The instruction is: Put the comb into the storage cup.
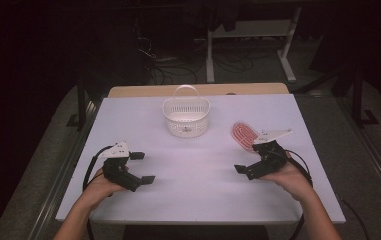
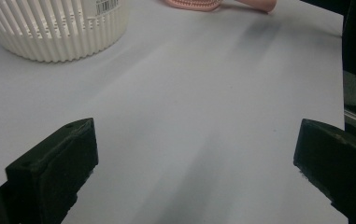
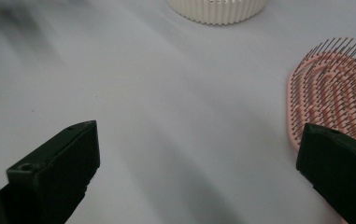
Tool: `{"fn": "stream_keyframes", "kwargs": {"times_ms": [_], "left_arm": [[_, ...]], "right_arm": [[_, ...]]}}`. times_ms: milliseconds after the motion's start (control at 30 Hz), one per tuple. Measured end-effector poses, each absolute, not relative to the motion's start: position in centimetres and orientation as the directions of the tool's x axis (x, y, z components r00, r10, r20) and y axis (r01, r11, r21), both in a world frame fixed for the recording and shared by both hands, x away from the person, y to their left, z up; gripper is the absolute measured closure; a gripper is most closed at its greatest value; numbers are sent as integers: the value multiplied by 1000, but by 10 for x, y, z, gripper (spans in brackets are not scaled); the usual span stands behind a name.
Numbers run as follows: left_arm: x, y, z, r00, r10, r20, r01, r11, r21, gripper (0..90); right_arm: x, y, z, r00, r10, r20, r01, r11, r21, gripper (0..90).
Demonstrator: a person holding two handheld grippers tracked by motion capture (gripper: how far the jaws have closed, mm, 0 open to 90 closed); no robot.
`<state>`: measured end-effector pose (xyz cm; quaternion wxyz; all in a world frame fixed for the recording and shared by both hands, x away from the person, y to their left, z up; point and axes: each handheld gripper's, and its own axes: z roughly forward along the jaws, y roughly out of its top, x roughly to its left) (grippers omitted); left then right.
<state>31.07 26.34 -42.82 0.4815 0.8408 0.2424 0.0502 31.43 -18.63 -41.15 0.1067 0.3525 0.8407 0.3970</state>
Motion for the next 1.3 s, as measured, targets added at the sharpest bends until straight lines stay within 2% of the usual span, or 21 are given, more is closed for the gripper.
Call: {"fn": "stream_keyframes", "kwargs": {"times_ms": [1300], "left_arm": [[310,266,-426,870,468,-152,365,-408,837,0]], "right_arm": [[357,-200,-384,-681,727,85,535,415,736,0]]}}
